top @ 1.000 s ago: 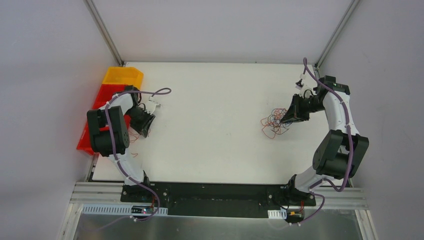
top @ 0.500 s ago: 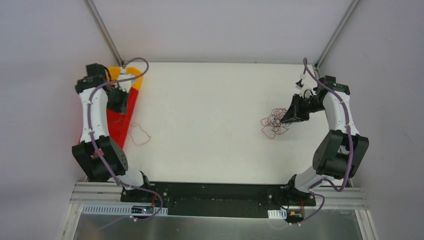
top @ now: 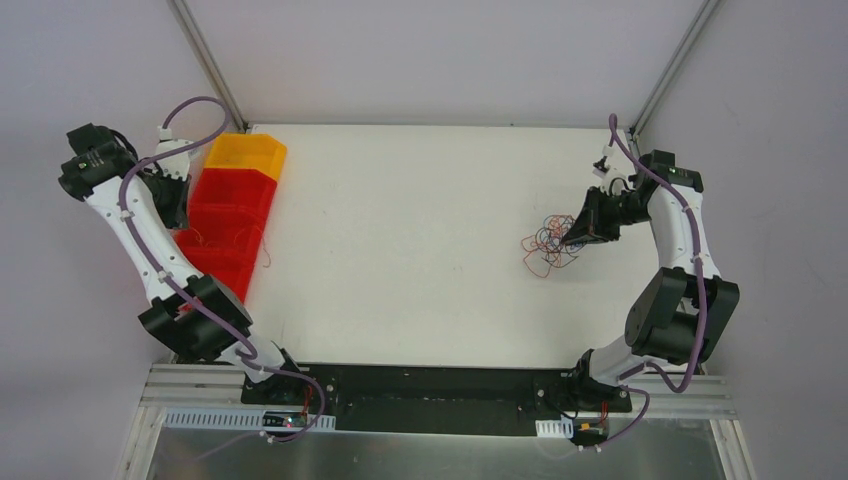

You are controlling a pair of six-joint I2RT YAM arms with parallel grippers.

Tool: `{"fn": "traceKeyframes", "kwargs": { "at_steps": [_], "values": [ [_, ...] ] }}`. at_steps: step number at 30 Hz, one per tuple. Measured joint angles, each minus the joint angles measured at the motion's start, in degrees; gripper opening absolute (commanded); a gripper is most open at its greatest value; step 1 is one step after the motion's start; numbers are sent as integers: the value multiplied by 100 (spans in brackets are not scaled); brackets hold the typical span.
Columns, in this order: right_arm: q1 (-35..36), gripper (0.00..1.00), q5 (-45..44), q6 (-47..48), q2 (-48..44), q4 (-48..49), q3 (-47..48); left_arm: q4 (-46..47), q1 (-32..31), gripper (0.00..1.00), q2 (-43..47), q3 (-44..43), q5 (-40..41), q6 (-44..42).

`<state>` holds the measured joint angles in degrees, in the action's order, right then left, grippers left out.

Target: Untangle the cables

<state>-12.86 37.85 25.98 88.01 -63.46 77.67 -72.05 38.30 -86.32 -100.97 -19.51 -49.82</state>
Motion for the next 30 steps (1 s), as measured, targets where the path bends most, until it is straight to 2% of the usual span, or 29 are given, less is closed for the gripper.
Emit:
{"fn": "traceKeyframes", "kwargs": {
  "at_steps": [3, 6, 9, 16, 25, 30],
  "values": [
    [0, 0, -7, 2, 0, -46, 15, -374, 203, 0, -289, -557, -138, -81],
    [0, 0, -11, 4, 0, -81, 83, -815, 435, 0, -461, -1469, -367, -74],
    [0, 0, -11, 2, 0, -96, 142, -1080, 588, 0, -450, -2396, -634, -42],
    [0, 0, -11, 4, 0, -166, 225, -1346, 601, 0, -236, -3624, -894, 337],
    [2, 0, -13, 22, 0, -254, 431, -796, 603, 0, -173, -3670, -168, 704],
    [2, 0, -11, 22, 0, -302, 442, -378, 608, 0, -166, -3370, 243, 719]
  ]
}}
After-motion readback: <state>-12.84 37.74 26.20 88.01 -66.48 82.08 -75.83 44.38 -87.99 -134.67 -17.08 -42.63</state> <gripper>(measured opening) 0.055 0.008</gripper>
